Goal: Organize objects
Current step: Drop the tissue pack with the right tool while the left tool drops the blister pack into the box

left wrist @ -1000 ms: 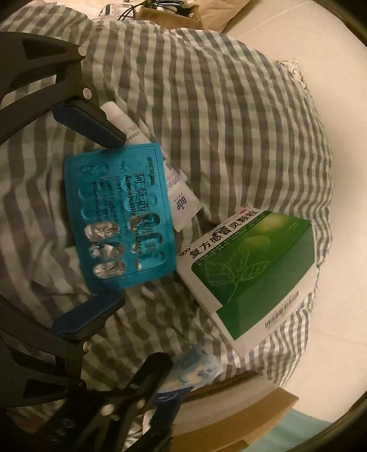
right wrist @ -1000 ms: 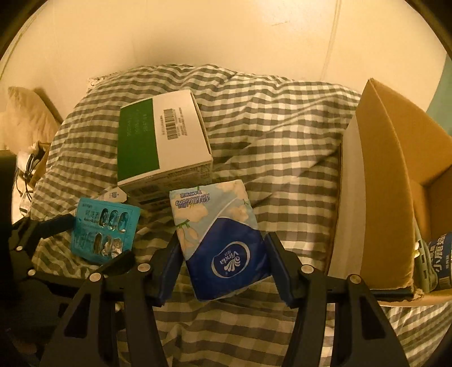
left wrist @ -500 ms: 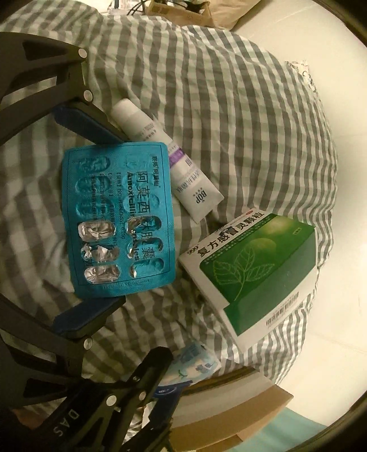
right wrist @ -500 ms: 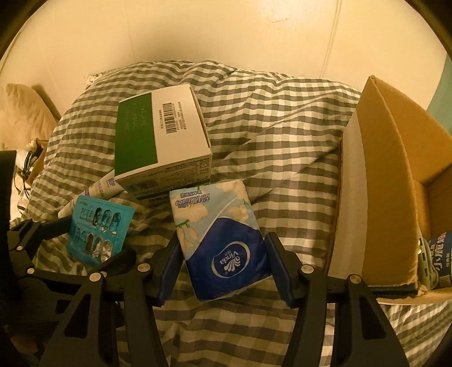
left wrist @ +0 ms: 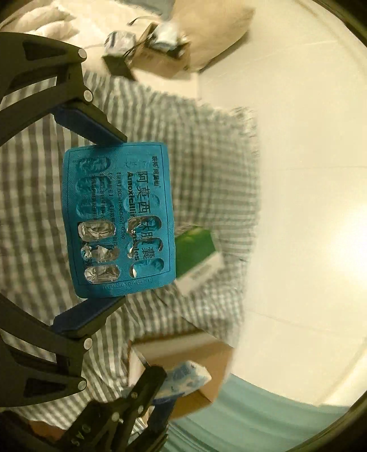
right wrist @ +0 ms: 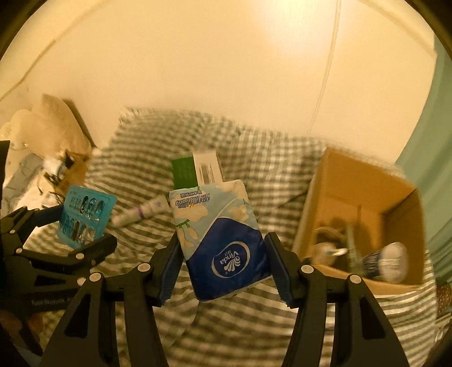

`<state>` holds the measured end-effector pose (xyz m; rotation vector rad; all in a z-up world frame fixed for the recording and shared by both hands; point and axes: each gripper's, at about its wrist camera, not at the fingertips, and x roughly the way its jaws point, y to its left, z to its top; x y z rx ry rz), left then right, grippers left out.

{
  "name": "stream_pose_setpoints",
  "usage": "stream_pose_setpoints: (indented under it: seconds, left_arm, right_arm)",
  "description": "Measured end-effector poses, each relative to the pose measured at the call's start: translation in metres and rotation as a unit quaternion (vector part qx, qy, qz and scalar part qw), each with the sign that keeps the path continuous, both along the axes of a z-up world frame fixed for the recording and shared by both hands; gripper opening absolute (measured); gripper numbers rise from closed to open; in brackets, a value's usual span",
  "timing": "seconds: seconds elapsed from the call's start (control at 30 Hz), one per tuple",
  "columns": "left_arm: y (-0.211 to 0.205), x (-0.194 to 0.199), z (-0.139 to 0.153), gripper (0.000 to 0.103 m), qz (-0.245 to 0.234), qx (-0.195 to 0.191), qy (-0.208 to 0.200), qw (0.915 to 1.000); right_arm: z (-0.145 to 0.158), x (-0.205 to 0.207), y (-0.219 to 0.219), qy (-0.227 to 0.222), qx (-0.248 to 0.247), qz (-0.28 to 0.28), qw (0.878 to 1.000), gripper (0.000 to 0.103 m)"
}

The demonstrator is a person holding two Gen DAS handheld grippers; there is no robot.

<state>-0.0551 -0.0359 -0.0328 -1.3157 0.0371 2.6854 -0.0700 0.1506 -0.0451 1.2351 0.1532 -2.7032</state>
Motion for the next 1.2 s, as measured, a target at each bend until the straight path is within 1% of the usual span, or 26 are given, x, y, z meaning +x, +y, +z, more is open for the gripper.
stream_pose_setpoints:
  seconds: [0.1,0.23,0.33,0.43,0.57,0.77,0.9,0.97,1.07,1.2]
  left_arm:
    - [0.002,0.018,0.043,0.101,-0.007,0.009,0.041,0.9991]
    - [0.027,0.035,0.084,0.101,-0.027,0.013,0.082,0.9962]
    - [0.051,0.042,0.106,0.101,-0.049,0.02,0.102,0.9934]
    - [0.077,0.045,0.124,0.101,-0.07,0.016,0.122,0.9899]
    - [0.113,0.044,0.138,0.101,-0.1,0.011,0.141,0.9849]
    - [0.16,0.019,0.13,0.101,-0.127,0.001,0.133,0.983]
    - [0.186,-0.005,0.113,0.101,-0.141,-0.005,0.12,0.9827]
    - [0.202,-0.017,0.103,0.101,-0.15,-0.007,0.111,0.9824]
    - [0.223,-0.032,0.089,0.101,-0.165,-0.009,0.101,0.9811]
    - [0.252,-0.039,0.067,0.101,-0.178,-0.018,0.089,0.9799]
  right_arm:
    - [0.04,0.025,0.013,0.029,-0.003,0.001,1.0,0.057]
    - [0.088,0.057,0.032,0.074,0.023,-0.006,0.997,0.057]
    - [0.118,0.077,0.05,0.101,0.033,-0.017,0.994,0.057]
    - [0.142,0.089,0.071,0.119,0.034,-0.031,0.992,0.057]
    - [0.163,0.095,0.097,0.134,0.034,-0.051,0.989,0.057]
    - [0.18,0.076,0.14,0.145,0.024,-0.078,0.986,0.057]
    - [0.179,0.047,0.164,0.14,0.009,-0.09,0.986,0.057]
    - [0.172,0.034,0.173,0.131,0.005,-0.094,0.987,0.057]
    - [0.154,0.013,0.186,0.109,-0.001,-0.103,0.989,0.057]
    - [0.118,-0.012,0.214,0.065,-0.02,-0.119,0.991,0.057]
